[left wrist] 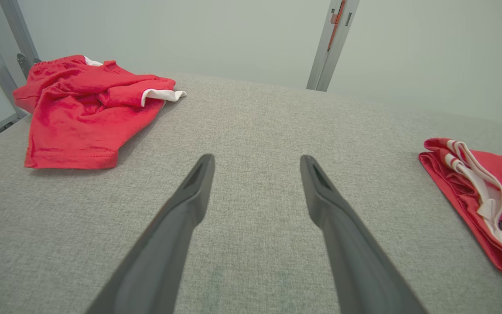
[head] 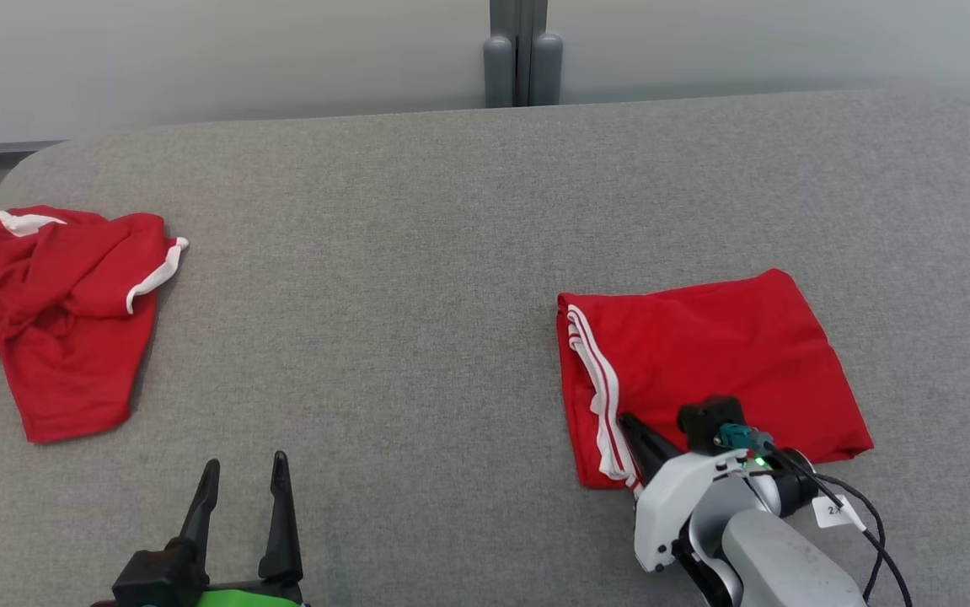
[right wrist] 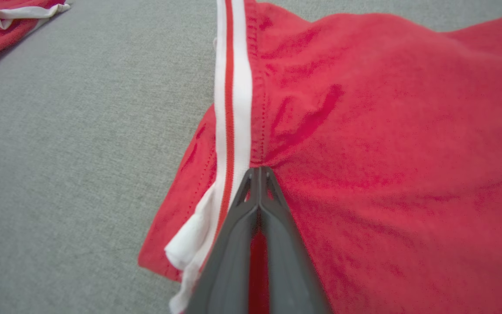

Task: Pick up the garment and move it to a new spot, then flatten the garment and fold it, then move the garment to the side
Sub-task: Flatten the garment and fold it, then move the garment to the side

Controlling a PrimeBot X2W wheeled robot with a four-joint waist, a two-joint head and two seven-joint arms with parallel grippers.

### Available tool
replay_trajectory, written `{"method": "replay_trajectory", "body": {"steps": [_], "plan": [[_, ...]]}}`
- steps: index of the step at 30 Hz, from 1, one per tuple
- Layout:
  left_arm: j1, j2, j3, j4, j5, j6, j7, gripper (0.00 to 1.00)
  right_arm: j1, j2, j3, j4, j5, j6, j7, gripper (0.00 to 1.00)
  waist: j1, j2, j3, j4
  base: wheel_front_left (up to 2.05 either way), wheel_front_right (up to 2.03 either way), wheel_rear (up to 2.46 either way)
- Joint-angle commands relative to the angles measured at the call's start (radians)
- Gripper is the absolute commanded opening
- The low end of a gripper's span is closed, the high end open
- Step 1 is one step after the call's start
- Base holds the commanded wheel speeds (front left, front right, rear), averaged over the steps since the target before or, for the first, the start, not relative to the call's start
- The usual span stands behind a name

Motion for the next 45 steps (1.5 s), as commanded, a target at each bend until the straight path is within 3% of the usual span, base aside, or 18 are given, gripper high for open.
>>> {"method": "replay_trajectory", "body": {"steps": [1,13,16,20,21,23,24,25,33,38,45], "plan": [[-0.017,0.002,0.000,0.002,0.005,-0.002,-0.003,1.00,-0.020,0.001,0.017,0.005,0.020,0.000,-0.005,0.00,0.0000,0.0000,-0.001,0.001,0.00,0.00,0.00],[0.003,0.002,-0.006,0.015,-0.002,0.009,-0.003,1.00,-0.080,0.000,0.113,0.044,0.120,0.000,-0.042,0.00,0.0000,0.0000,-0.044,-0.009,0.00,0.00,0.00],[0.020,0.002,0.004,0.011,-0.001,0.013,-0.003,1.00,-0.070,-0.001,0.102,0.030,0.124,0.000,-0.076,0.00,0.0000,0.0000,-0.066,-0.018,0.00,0.00,0.00],[0.041,0.002,0.022,0.001,0.010,0.015,-0.003,1.00,-0.034,-0.002,0.015,-0.006,0.061,-0.001,-0.104,0.00,0.0000,0.0000,-0.095,-0.033,0.00,0.00,0.00],[0.050,0.002,0.028,-0.001,0.011,0.014,-0.003,1.00,-0.019,-0.001,-0.024,-0.022,0.026,-0.001,-0.108,0.06,0.0000,0.0000,-0.104,-0.038,0.00,0.00,0.00],[0.061,0.002,0.040,-0.007,0.018,0.011,-0.003,1.00,0.015,-0.001,-0.109,-0.102,-0.037,-0.001,-0.109,0.51,0.0000,0.0000,-0.111,-0.047,0.00,0.00,0.00],[0.065,0.002,0.048,-0.010,0.023,0.007,-0.003,1.00,0.048,-0.004,-0.155,-0.151,-0.072,-0.001,-0.108,0.92,0.0000,0.0000,-0.115,-0.053,0.00,0.00,0.00],[0.069,0.002,0.051,-0.011,0.028,0.005,-0.003,1.00,0.077,-0.010,-0.186,-0.195,-0.098,-0.001,-0.108,1.00,0.0000,0.0000,-0.118,-0.055,0.00,0.00,0.00],[0.096,0.002,0.082,-0.017,0.056,-0.023,-0.003,1.00,0.322,-0.078,-0.396,-0.478,-0.179,0.000,-0.108,1.00,0.0000,0.0000,-0.145,-0.062,0.00,0.00,0.00],[0.120,0.002,0.098,-0.033,0.065,-0.037,-0.003,1.00,0.425,-0.090,-0.452,-0.524,-0.167,-0.001,-0.108,1.00,0.0000,0.0000,-0.153,-0.067,0.00,0.00,0.00],[0.150,0.002,0.105,-0.032,0.068,-0.042,-0.003,1.00,0.477,-0.081,-0.453,-0.515,-0.157,-0.001,-0.109,1.00,0.0000,0.0000,-0.156,-0.067,0.00,0.00,0.00]]}}
